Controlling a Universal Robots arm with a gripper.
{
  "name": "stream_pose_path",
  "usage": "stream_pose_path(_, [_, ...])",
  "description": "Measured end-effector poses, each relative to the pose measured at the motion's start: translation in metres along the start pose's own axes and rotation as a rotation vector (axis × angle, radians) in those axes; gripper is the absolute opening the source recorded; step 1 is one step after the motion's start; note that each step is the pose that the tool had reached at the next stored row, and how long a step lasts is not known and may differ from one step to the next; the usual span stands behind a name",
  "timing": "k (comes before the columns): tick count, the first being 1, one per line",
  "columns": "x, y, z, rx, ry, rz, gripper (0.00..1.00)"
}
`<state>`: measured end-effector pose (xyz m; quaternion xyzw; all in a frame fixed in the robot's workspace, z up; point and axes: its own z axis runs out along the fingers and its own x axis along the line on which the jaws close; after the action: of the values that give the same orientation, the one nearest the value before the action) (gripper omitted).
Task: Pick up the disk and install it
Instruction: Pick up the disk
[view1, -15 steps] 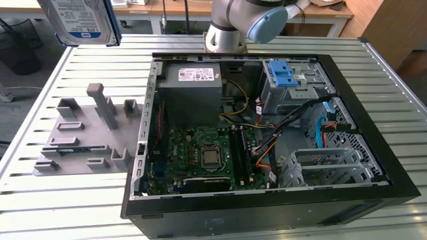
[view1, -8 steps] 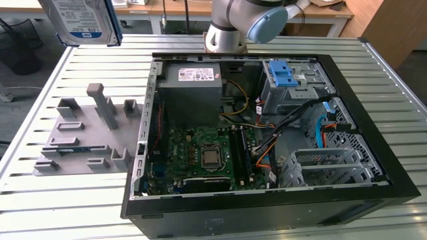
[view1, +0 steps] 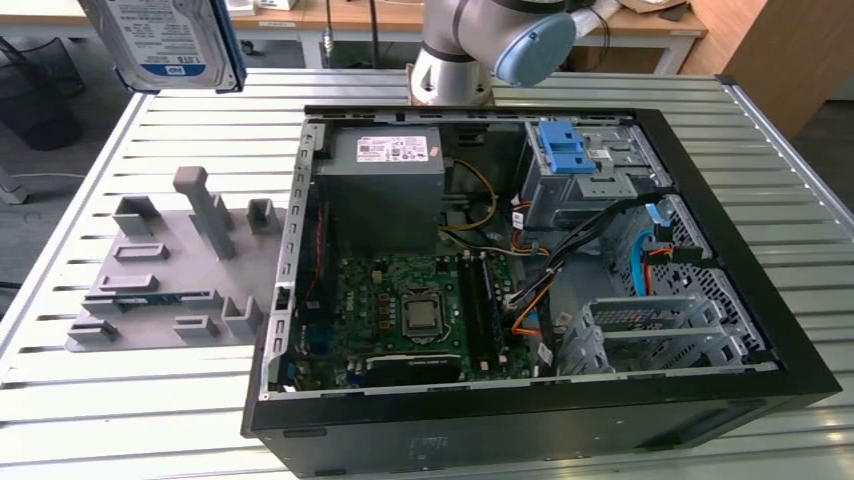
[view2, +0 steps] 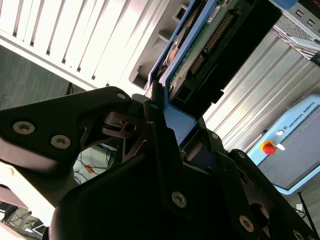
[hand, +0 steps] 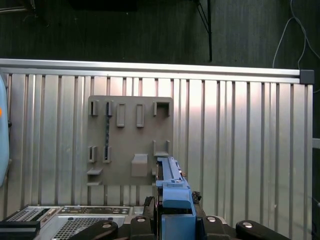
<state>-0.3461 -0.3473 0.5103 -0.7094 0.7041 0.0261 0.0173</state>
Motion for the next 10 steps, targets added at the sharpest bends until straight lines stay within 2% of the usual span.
stream_pose_path(10, [0.0001,-0.0057,-0.0001,0.0000,0.0000,0.000,0.36])
